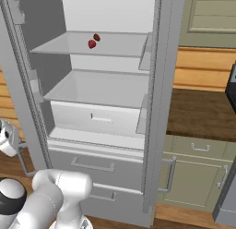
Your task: Take the strawberry from the fridge and place it on top of the pancake, located on the dining counter.
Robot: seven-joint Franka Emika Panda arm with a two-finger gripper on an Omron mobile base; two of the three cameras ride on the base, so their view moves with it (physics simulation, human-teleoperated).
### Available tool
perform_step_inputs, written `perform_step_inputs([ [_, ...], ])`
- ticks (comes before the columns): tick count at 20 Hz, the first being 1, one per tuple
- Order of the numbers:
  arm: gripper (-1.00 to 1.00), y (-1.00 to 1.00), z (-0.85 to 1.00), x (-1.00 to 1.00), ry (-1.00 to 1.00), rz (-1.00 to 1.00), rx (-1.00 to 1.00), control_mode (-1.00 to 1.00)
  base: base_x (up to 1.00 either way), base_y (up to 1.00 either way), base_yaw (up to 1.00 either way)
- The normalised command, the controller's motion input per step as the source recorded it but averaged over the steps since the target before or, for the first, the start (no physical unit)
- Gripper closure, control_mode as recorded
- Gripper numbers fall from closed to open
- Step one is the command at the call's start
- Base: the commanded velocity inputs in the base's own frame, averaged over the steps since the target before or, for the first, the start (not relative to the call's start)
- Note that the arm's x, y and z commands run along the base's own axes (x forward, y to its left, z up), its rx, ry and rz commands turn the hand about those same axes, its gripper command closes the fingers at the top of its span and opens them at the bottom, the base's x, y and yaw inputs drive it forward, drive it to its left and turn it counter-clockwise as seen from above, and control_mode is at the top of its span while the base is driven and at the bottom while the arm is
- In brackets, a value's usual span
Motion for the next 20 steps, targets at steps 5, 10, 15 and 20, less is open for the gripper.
perform_step_inputs([
  [5,-1.00,0.22,0.22,-0.25,0.00,-0.04,-0.05,-1.00,0.00,0.00,0.00],
  [10,-1.00,0.04,0.76,-0.37,0.01,0.02,-0.04,-1.00,0.00,0.00,0.00],
  [15,-1.00,0.00,0.85,-0.70,0.00,0.13,0.04,-1.00,0.00,0.00,0.00],
  [20,-1.00,-0.25,0.97,-0.62,0.04,0.19,0.20,-1.00,0.00,0.00,0.00],
])
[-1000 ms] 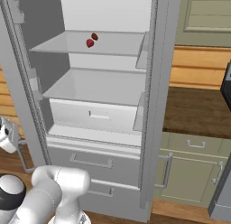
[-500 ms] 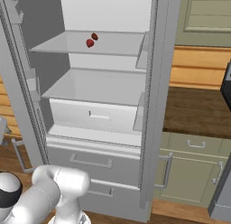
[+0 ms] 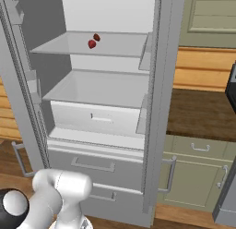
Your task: Take the strawberry from the fridge and place it on top of the pancake, located on the dining counter.
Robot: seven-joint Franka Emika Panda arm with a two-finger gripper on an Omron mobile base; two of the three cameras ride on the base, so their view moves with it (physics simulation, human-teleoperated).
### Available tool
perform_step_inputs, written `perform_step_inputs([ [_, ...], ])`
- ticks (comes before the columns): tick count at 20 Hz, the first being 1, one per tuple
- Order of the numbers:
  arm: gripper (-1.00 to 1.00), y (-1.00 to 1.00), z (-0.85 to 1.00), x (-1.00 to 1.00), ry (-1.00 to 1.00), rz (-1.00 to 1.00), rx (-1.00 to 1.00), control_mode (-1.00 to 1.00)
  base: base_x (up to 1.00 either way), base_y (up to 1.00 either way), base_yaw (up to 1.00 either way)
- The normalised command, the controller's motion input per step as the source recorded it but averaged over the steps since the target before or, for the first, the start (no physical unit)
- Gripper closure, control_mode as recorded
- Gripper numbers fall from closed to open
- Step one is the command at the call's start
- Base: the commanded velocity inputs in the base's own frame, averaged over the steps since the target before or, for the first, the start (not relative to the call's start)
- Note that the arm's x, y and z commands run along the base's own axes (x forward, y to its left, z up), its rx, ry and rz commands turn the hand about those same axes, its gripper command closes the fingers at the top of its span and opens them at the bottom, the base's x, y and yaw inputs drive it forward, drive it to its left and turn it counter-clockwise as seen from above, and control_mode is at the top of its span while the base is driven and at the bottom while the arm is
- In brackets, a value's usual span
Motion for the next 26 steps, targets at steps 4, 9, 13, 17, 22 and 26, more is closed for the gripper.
perform_step_inputs([
  [4,-1.00,-0.98,0.66,-0.10,0.02,0.04,0.76,-1.00,0.00,0.00,0.00],
  [9,-1.00,-0.99,0.53,0.00,0.03,0.09,0.86,-1.00,0.00,0.00,0.00],
  [13,-1.00,-0.98,0.43,0.24,0.00,0.05,0.90,-1.00,0.00,0.00,0.00],
  [17,-1.00,-0.75,0.74,0.41,0.02,0.02,0.70,-1.00,0.00,0.00,0.00],
  [22,-1.00,-0.23,0.24,0.75,0.03,0.06,0.41,-1.00,0.00,0.00,0.00],
  [26,-1.00,0.31,-0.10,0.93,-0.06,0.16,0.02,-1.00,0.00,0.00,0.00],
])
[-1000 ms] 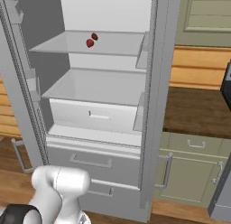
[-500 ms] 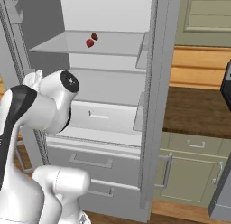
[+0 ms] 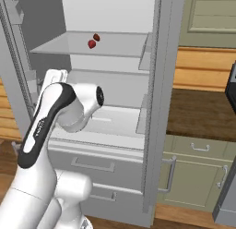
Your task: Take the strawberry from the fridge and place it on top of the pancake, located on the dining counter.
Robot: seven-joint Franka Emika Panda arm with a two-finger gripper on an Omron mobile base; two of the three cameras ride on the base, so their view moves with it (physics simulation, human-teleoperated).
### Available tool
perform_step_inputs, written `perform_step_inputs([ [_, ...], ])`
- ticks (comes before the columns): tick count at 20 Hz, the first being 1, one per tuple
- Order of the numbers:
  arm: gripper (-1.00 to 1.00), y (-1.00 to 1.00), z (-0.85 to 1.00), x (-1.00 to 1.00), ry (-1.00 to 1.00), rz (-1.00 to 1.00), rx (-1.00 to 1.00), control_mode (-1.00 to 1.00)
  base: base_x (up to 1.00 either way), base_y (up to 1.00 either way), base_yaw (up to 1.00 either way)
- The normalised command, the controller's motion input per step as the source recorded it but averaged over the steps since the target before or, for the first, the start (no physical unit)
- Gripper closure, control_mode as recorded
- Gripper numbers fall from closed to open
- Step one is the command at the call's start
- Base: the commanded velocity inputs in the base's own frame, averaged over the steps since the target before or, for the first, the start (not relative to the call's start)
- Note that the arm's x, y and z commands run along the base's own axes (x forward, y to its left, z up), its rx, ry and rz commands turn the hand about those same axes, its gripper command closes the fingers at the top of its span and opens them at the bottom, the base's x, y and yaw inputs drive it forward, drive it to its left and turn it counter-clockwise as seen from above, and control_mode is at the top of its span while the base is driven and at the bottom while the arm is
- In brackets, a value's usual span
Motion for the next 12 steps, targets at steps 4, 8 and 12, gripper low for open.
perform_step_inputs([
  [4,-1.00,0.26,0.00,0.93,-0.15,0.27,0.00,-1.00,0.00,0.00,0.00],
  [8,-1.00,0.38,-0.01,0.55,-0.25,0.21,-0.02,-1.00,0.00,0.00,0.00],
  [12,-1.00,0.52,-0.01,0.13,-0.08,0.14,-0.01,-1.00,0.00,0.00,0.00],
])
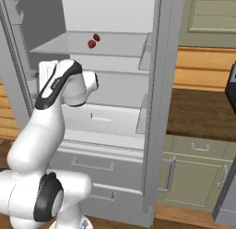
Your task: Take the strawberry from the fridge and place it on top of the pancake, located on the dining counter.
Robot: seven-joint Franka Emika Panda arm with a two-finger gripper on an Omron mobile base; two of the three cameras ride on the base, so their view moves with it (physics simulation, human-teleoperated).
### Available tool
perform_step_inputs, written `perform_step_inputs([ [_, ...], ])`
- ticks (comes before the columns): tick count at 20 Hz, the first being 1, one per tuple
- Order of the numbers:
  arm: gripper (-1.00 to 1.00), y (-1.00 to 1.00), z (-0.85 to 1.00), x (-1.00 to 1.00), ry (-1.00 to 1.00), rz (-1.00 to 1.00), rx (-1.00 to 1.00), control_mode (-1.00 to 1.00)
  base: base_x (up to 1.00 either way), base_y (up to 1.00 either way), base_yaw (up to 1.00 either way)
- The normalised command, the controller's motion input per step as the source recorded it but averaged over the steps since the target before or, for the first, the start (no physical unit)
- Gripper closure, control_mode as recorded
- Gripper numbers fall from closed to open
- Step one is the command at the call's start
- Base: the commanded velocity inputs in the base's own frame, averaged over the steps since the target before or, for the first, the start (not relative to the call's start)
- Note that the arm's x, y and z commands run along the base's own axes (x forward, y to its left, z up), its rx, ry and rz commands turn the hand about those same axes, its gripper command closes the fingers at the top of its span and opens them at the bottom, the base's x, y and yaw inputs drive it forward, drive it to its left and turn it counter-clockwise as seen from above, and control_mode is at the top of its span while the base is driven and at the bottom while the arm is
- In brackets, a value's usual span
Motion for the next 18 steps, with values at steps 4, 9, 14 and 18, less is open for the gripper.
perform_step_inputs([
  [4,-1.00,0.70,-0.01,0.00,-0.01,0.08,0.00,-1.00,0.00,0.00,0.00],
  [9,-1.00,0.72,-0.04,0.00,0.00,0.01,0.00,-1.00,0.00,0.00,0.00],
  [14,-1.00,0.80,-0.06,-0.02,0.00,0.00,0.00,-1.00,0.00,0.00,0.00],
  [18,-1.00,0.83,0.00,-0.02,-0.02,-0.08,-0.02,-1.00,0.00,0.00,0.00],
])
